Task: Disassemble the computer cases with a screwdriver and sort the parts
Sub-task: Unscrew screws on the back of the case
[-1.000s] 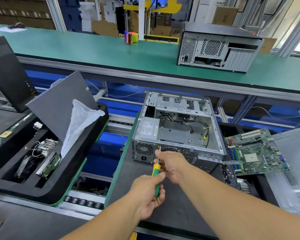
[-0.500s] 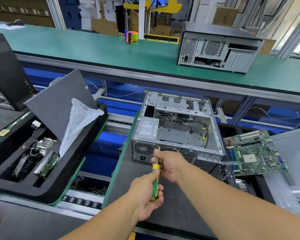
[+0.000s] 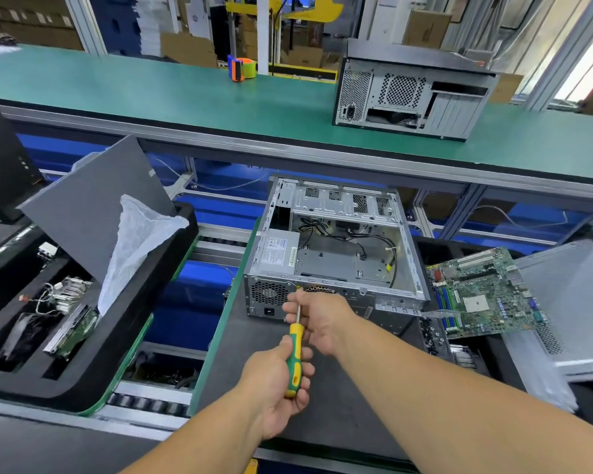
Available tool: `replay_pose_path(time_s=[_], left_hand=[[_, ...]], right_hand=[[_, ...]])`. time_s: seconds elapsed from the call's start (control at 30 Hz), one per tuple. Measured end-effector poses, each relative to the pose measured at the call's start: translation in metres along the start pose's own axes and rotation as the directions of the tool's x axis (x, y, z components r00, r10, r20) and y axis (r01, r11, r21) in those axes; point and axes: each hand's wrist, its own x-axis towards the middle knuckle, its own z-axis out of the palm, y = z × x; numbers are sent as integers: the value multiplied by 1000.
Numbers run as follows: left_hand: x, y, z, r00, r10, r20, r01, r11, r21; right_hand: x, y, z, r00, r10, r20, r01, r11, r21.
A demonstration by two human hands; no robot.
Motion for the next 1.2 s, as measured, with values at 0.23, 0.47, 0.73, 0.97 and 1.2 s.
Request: replay_pose_path(time_s=[0.23,0.47,0.73,0.97,1.2], left_hand=[[-1,0,3,998,57,-14,-57,998,5],[1,-1,0,996,43,-74,-41,999,27],[-2,1,3,999,8,-44,-8,1000,-21],[-4,2,4,998,-4,-63,5,1000,12],[-2,2,3,996,-6,-92,8,1000,22]], right_hand=[[7,2,8,997,-33,-77,36,999,30],[2,1,0,999,37,13,-38,995,97],[3,-5,-2,996,77,48,-84,981,175],[3,-7,-3,994,97,52,-105,979,175],[3,-7,1,991,109,72,-125,951,283]])
